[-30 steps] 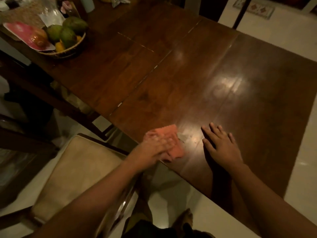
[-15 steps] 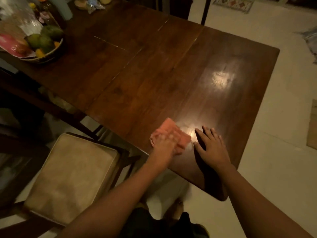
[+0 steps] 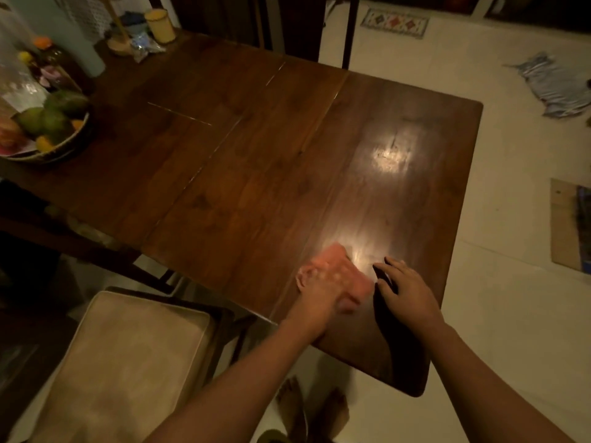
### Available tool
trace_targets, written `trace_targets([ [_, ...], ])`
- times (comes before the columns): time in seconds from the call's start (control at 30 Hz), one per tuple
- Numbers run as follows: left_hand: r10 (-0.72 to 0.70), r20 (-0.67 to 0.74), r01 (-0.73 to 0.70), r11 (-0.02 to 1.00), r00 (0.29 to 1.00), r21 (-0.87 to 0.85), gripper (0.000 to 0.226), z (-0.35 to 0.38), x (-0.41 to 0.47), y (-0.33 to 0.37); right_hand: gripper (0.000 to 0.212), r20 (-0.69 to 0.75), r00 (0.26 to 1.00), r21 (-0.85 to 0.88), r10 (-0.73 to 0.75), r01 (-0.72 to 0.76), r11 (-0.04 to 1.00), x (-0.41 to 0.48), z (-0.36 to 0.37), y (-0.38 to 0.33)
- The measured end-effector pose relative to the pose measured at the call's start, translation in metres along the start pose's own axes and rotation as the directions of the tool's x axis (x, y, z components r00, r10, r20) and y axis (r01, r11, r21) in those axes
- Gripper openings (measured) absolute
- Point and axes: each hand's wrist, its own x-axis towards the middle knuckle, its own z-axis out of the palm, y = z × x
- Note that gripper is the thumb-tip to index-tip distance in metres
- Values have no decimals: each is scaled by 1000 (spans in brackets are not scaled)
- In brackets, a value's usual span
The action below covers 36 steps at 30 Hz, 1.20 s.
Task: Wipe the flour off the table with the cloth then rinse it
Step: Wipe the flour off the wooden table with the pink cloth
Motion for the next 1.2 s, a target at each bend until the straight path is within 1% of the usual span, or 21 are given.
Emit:
trace_targets([
  [0.03, 117, 67, -122, 991, 991, 62, 61, 2, -8, 7, 41, -10, 1000, 61, 8, -7, 998, 2, -3, -1],
  [0.07, 215, 95, -224, 970, 972, 94, 59, 3, -16, 9, 39, -11, 1000, 103, 12, -11, 995, 5, -7, -2],
  [0.13, 331, 131, -346, 931, 935, 120, 54, 0, -27, -6, 39, 1, 1000, 104, 12, -12, 995, 9, -14, -3],
  [0.17, 348, 140, -364, 924, 927, 116, 53, -2, -27, -20, 40, 5, 1000, 79, 12, -12, 997, 10, -17, -4],
  [0.2, 337, 122, -350, 930, 934, 110, 55, -8, -25, -31, 43, 9, 1000, 50, 12, -12, 999, 11, -20, -4],
  [0.23, 287, 81, -293, 952, 954, 82, 56, -13, -22, -42, 46, 17, 1000, 21, 15, -15, 1000, 12, -21, -6],
  [0.3, 121, -21, -122, 991, 992, -48, 54, -23, -13, -54, 54, 53, 998, -42, 32, -30, 999, 10, -22, -10],
  [0.37, -50, -121, 30, 987, 991, -160, 55, -24, -3, -52, 60, 112, 992, -105, 56, -45, 993, 8, -20, -14],
  [0.47, -180, -198, 164, 982, 964, -98, 58, -13, 13, -28, 62, 145, 988, -170, 56, -31, 985, 11, -22, -11],
  [0.53, -184, -217, 177, 983, 959, -49, 59, -2, 18, -12, 58, 119, 992, -208, 34, -9, 978, 16, -26, -6],
  [0.63, -60, -206, 55, 998, 977, -31, 60, 11, 21, -2, 53, 87, 996, -229, 18, 2, 973, 23, -29, -5],
  [0.7, -11, -197, 10, 1000, 980, -8, 62, 14, 20, 5, 50, 92, 996, -244, 7, 16, 970, 28, -32, -8],
  [0.8, -40, -155, 35, 999, 987, -39, 58, 11, 27, 16, 42, 111, 991, -246, -77, 103, 964, 37, -40, -4],
  [0.83, -57, -176, 44, 996, 983, -76, 57, 10, 31, 20, 38, 120, 988, -223, -102, 127, 967, 41, -45, -1],
  [0.9, -92, -339, 28, 981, 936, -190, 52, 5, 35, 32, 32, 160, 977, -126, -140, 161, 979, 48, -54, 11],
  [0.93, -147, -417, 25, 958, 897, -285, 42, 0, 38, 39, 31, 191, 970, -35, -148, 158, 987, 52, -60, 16],
  [1.0, -322, -452, 65, 866, 832, -497, 28, -12, 47, 60, 31, 250, 957, 221, -145, 89, 971, 59, -76, 27],
  [1.03, -409, -408, 75, 775, 816, -627, 28, -18, 54, 72, 31, 268, 953, 338, -141, 44, 940, 61, -88, 32],
  [1.1, -494, -305, 11, 538, 814, -843, 30, -34, 69, 104, 28, 289, 939, 527, -184, 4, 850, 65, -117, 39],
  [1.13, -509, -296, -39, 455, 808, -890, 33, -43, 77, 122, 26, 290, 932, 604, -216, -3, 797, 66, -134, 41],
  [1.2, -526, -304, -108, 371, 794, -922, 36, -63, 93, 156, 24, 262, 931, 699, -255, 0, 715, 70, -171, 46],
])
